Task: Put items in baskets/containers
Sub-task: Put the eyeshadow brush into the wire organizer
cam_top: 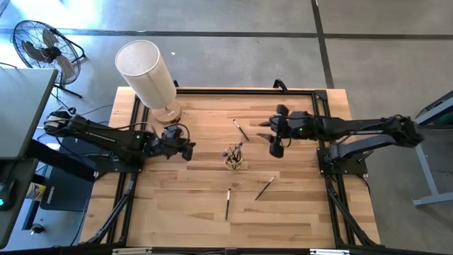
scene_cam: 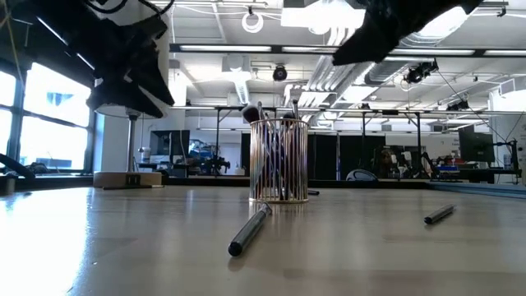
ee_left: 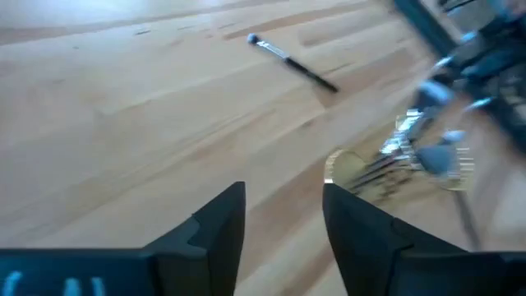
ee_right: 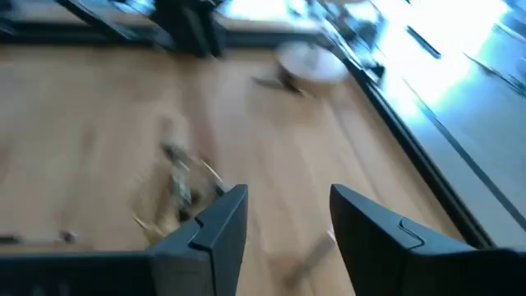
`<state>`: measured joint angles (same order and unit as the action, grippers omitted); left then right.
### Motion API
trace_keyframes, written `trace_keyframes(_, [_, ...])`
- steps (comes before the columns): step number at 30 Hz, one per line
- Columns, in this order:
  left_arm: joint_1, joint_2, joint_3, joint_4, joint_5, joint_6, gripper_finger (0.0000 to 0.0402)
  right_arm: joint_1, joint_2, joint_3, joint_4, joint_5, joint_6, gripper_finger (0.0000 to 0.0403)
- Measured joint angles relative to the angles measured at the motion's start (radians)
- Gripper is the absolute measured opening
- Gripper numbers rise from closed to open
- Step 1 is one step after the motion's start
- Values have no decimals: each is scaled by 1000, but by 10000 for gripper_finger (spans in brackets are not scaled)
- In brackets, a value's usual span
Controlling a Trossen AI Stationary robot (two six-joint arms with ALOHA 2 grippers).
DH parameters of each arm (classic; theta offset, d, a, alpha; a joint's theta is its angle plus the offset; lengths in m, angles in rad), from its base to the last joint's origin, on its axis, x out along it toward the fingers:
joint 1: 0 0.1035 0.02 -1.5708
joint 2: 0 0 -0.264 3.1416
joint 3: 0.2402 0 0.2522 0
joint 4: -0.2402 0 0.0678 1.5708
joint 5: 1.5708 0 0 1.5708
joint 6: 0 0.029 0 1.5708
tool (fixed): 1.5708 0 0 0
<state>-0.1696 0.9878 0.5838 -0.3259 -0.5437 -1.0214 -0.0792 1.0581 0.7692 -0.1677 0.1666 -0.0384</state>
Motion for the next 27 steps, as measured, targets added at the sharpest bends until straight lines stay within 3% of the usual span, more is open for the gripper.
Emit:
trace_keyframes(8, [26,111,-1,-159,4,-42,170,0,-46,0,-187,177,86,155])
trace_keyframes(14, [216,188,-1,-348,176,-105,166,-11,-37,0,-179,194,91,146])
trace_keyframes(20, [399,247,-1,-378,208,18,166,-62,-37,0,-179,201,130,145])
trace_keyframes(27, [528,279,0,-351,165,195,166,-103,-37,0,-179,198,147,145])
